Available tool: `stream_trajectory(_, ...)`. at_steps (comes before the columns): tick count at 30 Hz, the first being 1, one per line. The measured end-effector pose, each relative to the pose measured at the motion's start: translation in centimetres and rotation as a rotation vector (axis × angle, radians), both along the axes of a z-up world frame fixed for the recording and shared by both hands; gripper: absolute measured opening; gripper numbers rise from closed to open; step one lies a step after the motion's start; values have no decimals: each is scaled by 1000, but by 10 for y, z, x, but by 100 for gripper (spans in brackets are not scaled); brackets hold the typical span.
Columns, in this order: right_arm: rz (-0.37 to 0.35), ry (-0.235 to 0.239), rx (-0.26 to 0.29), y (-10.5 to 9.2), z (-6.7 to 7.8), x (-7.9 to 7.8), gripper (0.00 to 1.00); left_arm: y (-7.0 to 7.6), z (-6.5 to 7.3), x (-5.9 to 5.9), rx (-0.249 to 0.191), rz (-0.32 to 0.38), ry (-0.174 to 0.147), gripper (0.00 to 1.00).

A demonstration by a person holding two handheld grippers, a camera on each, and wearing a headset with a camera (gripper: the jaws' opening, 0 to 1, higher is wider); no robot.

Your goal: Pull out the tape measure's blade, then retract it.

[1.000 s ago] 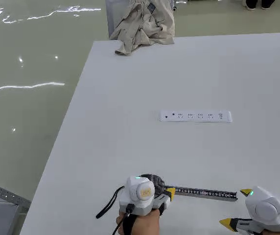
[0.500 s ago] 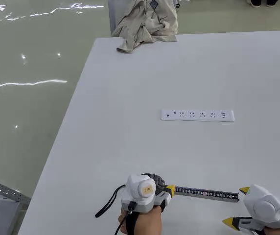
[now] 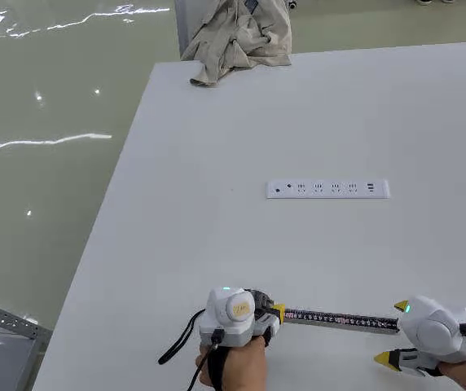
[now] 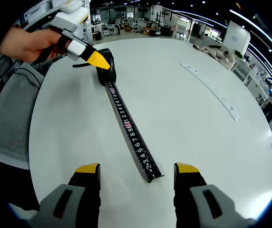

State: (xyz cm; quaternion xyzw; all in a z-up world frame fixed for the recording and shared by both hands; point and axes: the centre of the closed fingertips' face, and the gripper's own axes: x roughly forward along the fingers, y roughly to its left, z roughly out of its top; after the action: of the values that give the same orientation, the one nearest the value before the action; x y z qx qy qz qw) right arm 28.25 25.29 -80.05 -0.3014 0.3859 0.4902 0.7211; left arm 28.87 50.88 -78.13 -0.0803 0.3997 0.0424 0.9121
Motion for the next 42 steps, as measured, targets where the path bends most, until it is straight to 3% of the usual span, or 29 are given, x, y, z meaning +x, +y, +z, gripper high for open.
stream_trajectory(16, 107, 35, -11, -10, -19, 8, 55, 0, -12, 3, -3, 10, 26, 78)
stream_trajectory(30, 176, 39, -11, -16, -25, 12, 42, 1, -18, 3, 7, 4, 51, 73)
stream_trajectory(42, 220, 62, 6, -17, -26, 16, 33, 1, -19, 6, 26, -10, 47, 70)
